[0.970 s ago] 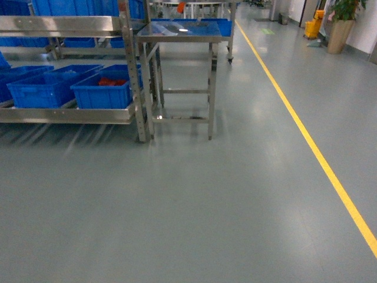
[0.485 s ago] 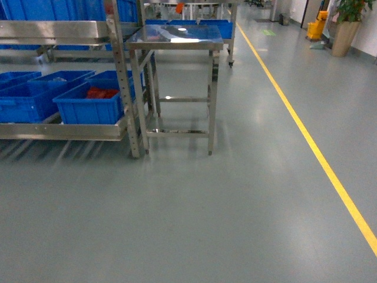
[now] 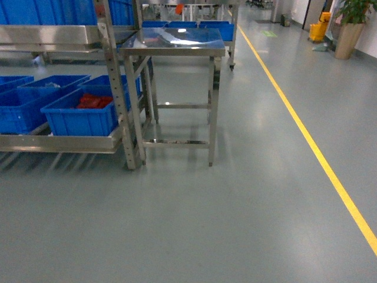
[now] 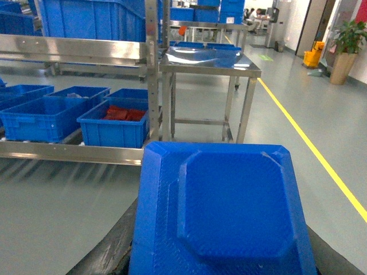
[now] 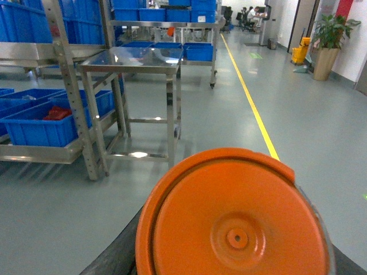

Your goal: Sort blue parts and orange caps into right shelf containers

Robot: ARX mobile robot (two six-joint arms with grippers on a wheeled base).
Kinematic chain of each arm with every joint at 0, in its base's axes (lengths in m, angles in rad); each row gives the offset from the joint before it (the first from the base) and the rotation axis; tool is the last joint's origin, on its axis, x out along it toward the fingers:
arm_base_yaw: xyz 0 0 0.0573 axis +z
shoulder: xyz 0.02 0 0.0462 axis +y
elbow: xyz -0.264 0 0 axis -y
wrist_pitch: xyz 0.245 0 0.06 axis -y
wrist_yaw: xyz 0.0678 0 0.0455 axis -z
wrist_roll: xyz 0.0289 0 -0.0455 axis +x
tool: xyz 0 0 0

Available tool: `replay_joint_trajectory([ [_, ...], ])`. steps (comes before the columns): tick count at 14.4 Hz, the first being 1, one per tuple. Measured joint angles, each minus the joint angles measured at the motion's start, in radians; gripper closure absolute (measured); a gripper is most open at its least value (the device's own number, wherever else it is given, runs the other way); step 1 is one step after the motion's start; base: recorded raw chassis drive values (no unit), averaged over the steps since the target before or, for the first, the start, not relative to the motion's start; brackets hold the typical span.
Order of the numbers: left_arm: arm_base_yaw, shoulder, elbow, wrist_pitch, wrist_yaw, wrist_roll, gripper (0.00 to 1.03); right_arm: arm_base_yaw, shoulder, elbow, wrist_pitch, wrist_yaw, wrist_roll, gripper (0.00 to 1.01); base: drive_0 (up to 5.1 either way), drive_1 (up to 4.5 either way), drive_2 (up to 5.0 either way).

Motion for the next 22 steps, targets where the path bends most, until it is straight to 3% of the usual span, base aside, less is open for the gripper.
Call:
replay_joint_trajectory([
  [22, 0.0, 0.0, 0.0, 0.003, 0.002, 0.0, 0.6, 0.0, 0.0, 0.0, 0.001, 0.0, 0.0, 0.56, 0.0, 4.34, -4.3],
])
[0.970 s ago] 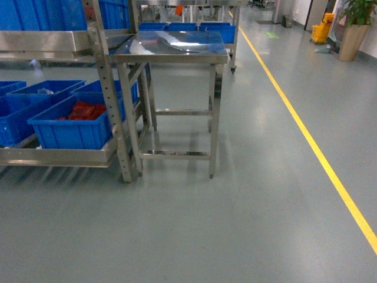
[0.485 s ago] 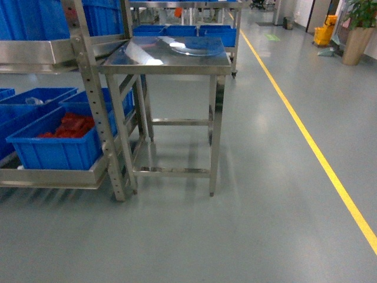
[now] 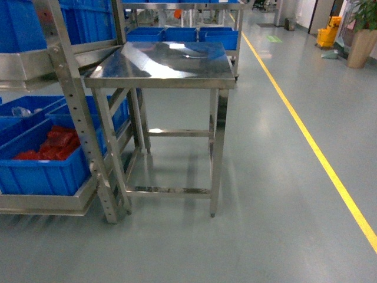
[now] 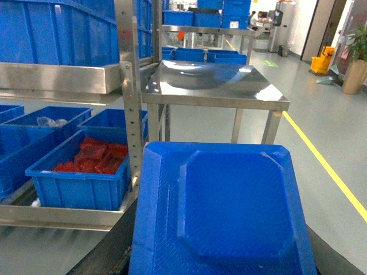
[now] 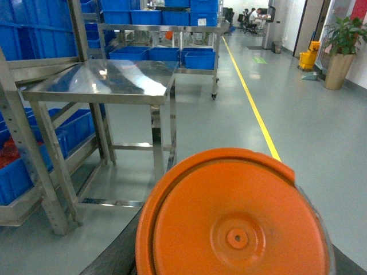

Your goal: Sort blue parts and orange caps into right shelf containers

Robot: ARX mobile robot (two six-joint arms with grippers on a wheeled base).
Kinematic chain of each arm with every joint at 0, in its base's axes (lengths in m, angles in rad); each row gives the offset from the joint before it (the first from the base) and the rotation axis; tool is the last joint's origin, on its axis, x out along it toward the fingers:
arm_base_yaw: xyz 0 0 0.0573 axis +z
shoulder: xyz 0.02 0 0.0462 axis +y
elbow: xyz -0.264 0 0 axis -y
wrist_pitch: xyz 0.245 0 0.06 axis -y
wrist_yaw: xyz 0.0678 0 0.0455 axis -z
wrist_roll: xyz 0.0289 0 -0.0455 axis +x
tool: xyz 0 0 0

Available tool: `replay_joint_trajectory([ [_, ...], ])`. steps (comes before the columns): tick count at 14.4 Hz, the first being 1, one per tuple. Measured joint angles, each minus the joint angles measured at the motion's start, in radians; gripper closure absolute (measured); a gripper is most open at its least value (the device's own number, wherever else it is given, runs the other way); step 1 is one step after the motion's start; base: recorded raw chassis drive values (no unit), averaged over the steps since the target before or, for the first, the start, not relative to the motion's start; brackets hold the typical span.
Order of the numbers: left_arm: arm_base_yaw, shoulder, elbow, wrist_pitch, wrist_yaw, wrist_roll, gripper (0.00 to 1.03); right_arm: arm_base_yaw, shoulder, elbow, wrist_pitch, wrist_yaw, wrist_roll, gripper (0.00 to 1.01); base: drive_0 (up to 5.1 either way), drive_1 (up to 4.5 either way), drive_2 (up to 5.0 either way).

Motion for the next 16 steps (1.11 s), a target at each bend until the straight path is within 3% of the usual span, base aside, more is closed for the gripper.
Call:
replay_joint_trajectory([
  [5, 0.0, 0.0, 0.0, -0.003, -0.002, 0.0, 0.6, 0.0, 0.0, 0.0, 0.0, 0.0, 0.0, 0.56, 0.0, 4.33, -4.3],
  [8, 0.0, 0.0, 0.0, 0.002, -0.002, 0.0, 0.6, 0.0, 0.0, 0.0, 0.005, 0.0, 0.0, 0.56, 0.0, 0.0, 0.0],
  [16, 0.0, 0.0, 0.0, -0.002, -0.001, 0.0, 0.6, 0.0, 0.0, 0.0, 0.0, 0.003, 0.0, 0.56, -4.7, 2.72, 2.7],
])
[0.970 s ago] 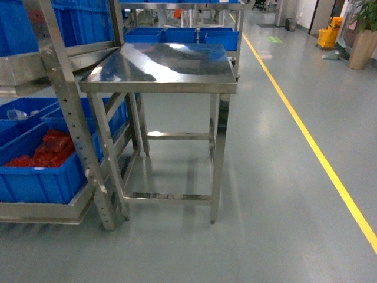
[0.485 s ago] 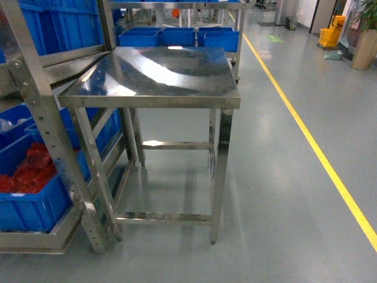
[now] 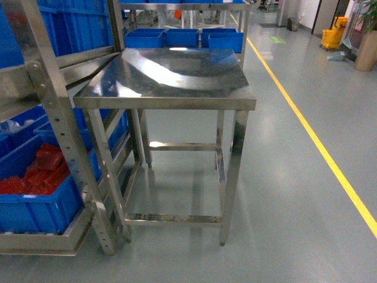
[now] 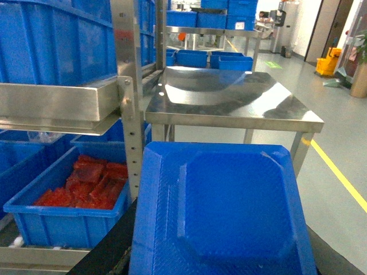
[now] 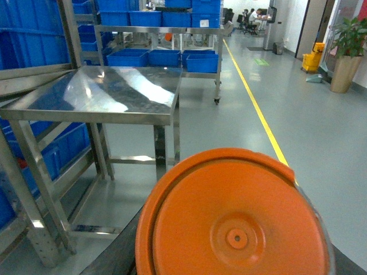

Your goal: Sort blue parts and orange caps into right shelf containers

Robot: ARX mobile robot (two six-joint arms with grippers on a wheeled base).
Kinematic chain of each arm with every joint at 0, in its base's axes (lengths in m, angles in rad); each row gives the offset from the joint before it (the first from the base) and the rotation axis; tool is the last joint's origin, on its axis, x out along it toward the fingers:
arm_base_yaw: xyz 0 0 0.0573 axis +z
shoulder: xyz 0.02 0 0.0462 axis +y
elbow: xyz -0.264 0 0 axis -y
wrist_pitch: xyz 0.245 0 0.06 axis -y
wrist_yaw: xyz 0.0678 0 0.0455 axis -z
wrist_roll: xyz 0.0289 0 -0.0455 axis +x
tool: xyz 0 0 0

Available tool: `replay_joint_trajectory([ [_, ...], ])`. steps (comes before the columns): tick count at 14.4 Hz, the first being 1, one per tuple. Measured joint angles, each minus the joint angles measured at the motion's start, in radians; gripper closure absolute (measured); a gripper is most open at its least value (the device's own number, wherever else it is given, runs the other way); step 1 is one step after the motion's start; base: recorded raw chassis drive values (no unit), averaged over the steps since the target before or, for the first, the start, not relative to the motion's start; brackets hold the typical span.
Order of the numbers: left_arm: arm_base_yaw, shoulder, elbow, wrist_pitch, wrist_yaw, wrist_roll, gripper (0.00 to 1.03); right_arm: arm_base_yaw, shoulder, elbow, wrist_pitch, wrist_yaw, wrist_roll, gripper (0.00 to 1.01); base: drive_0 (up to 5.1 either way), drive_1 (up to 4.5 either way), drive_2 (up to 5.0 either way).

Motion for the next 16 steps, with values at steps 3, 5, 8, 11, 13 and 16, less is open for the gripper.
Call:
replay_joint_trajectory([
  [3, 0.0, 0.0, 0.0, -0.002, -0.001, 0.0, 0.6, 0.0, 0.0, 0.0, 0.002, 0.0, 0.0, 0.56, -4.9, 2.55, 2.6],
  [5, 0.0, 0.0, 0.0, -0.003, -0.001, 0.0, 0.6, 0.0, 0.0, 0.0, 0.001, 0.0, 0.0, 0.56, -5.0, 2.47, 2.5],
  [8, 0.0, 0.0, 0.0, -0.003, 0.0, 0.0, 0.6, 0.0, 0.0, 0.0, 0.001, 0.0, 0.0, 0.56, -5.0, 2.47, 2.5],
  [11, 0.0, 0.0, 0.0, -0.002, -0.004, 0.0, 0.6, 0.0, 0.0, 0.0, 0.004, -0.001, 0.0, 0.56, -5.0, 2.45, 2.4],
  [13, 0.0, 0.0, 0.0, -0.001, 0.0, 0.0, 0.6, 0.0, 0.0, 0.0, -0.002, 0.0, 0.0, 0.56, -4.9, 2.54, 2.5],
  [16, 0.0, 0.0, 0.0, -0.002, -0.002, 0.0, 0.6, 0.0, 0.0, 0.0, -0.002, -0.002, 0.0, 0.56, -5.0, 2.44, 2.4],
])
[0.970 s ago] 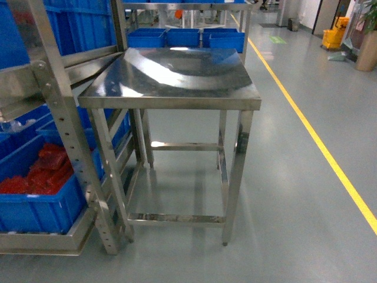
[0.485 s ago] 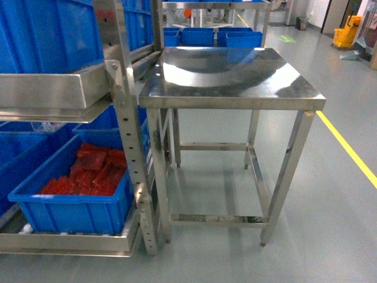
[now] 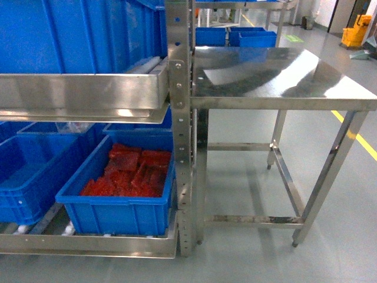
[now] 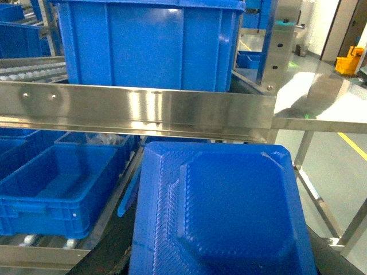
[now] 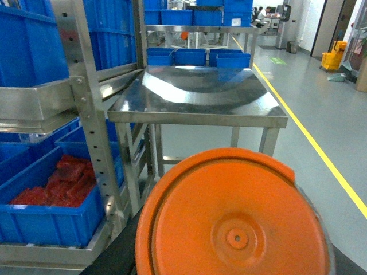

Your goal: Sort blue parts and orange caps into right shelf containers

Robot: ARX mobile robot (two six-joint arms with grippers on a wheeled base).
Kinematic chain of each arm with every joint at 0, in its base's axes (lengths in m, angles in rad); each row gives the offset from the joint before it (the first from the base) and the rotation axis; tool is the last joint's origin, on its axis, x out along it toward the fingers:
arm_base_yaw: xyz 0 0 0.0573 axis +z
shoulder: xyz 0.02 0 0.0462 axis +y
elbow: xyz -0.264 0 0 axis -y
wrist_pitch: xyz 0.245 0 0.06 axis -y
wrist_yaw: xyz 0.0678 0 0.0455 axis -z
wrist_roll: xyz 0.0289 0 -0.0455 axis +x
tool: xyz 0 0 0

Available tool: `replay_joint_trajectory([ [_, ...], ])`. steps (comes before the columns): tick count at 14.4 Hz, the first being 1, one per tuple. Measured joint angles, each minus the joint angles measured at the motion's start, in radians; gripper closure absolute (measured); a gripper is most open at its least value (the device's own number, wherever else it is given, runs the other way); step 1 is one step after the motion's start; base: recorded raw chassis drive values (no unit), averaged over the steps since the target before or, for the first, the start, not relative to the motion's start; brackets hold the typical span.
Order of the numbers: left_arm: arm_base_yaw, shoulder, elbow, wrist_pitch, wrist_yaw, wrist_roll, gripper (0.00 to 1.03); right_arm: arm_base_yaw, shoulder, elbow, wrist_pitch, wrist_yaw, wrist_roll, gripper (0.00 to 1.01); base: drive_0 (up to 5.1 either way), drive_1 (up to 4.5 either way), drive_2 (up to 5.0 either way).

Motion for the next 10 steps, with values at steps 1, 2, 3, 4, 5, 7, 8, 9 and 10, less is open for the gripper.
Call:
replay_joint_trajectory([
  [1, 0.0, 0.0, 0.0, 0.001, 0.001, 0.0, 0.6, 0.0, 0.0, 0.0, 0.002, 0.0, 0.0, 0.56, -5.0, 2.43, 2.4],
  [2, 0.0, 0.0, 0.0, 0.0, 0.001, 0.0, 0.6, 0.0, 0.0, 0.0, 0.002, 0.0, 0.0, 0.56, -5.0, 2.46, 2.5],
  [3, 0.0, 0.0, 0.0, 0.0, 0.001, 0.0, 0.6, 0.0, 0.0, 0.0, 0.001, 0.0, 0.0, 0.56, -5.0, 2.43, 2.4],
  [4, 0.0, 0.0, 0.0, 0.004, 0.001, 0.0, 0.6, 0.0, 0.0, 0.0, 0.008, 0.0, 0.0, 0.56, -5.0, 2.42, 2.4],
  [5, 0.0, 0.0, 0.0, -0.001, 0.001, 0.0, 0.6, 0.0, 0.0, 0.0, -0.003, 0.0, 0.0, 0.56, -5.1, 2.38, 2.4],
  [7, 0.0, 0.0, 0.0, 0.0, 0.001, 0.0, 0.6, 0.0, 0.0, 0.0, 0.001, 0.0, 0.0, 0.56, -5.1, 2.32, 2.3],
  [8, 0.0, 0.0, 0.0, 0.0, 0.001, 0.0, 0.6, 0.0, 0.0, 0.0, 0.003, 0.0, 0.0, 0.56, -5.2, 2.3, 2.3],
  [9, 0.0, 0.0, 0.0, 0.0, 0.0, 0.0, 0.6, 0.0, 0.0, 0.0, 0.002, 0.0, 0.0, 0.56, -5.1, 2.34, 2.3],
  [10, 0.0, 0.0, 0.0, 0.0, 0.001, 0.0, 0.6, 0.0, 0.0, 0.0, 0.001, 0.0, 0.0, 0.56, -5.1, 2.33, 2.3],
])
